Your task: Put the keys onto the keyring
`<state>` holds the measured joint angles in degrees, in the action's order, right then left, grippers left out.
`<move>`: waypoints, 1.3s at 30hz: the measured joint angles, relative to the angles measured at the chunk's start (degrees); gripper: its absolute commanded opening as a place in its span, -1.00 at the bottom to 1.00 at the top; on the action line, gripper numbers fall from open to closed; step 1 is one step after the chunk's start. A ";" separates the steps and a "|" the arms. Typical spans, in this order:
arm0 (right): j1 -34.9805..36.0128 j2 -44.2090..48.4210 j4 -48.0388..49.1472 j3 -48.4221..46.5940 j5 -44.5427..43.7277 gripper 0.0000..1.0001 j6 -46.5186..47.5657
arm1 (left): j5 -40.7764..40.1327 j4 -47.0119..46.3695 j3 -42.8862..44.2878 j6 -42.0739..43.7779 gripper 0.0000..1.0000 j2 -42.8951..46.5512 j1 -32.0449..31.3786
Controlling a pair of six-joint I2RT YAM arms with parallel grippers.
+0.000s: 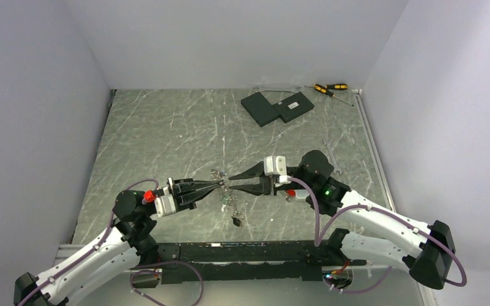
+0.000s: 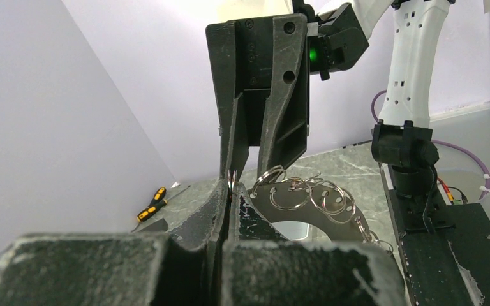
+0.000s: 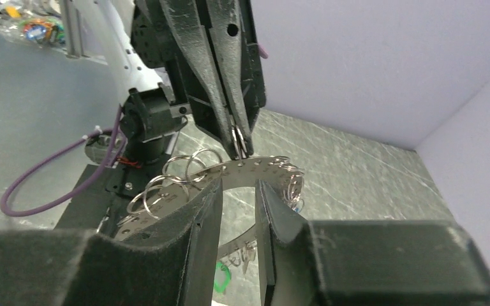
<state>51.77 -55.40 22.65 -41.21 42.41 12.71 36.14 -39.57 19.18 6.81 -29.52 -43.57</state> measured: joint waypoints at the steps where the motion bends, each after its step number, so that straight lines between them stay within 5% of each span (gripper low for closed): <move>1: 0.00 0.00 0.13 -0.02 0.50 -0.43 -0.33 | 0.02 0.00 0.00 0.00 -1.00 0.02 0.00; 21: -0.09 -2.64 1.88 -1.95 3.13 -0.55 -2.43 | 1.09 0.31 0.00 -0.02 -1.00 -0.52 0.00; 35: -0.20 -3.93 2.27 -2.78 3.50 -1.00 -2.89 | 1.05 -0.15 0.00 -0.02 -1.00 -0.74 0.31; 37: -0.20 -3.93 2.27 -2.78 3.30 -1.00 -2.86 | 0.94 0.09 0.02 0.07 -0.87 -0.70 0.31; 39: -0.20 -3.93 2.16 -2.78 2.95 -1.00 -2.64 | 0.59 1.36 0.37 0.94 -0.52 -0.55 0.31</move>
<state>51.57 -59.33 24.82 -43.99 45.36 10.07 36.73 -38.22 19.55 7.75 -30.06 -43.27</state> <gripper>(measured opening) 0.010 0.048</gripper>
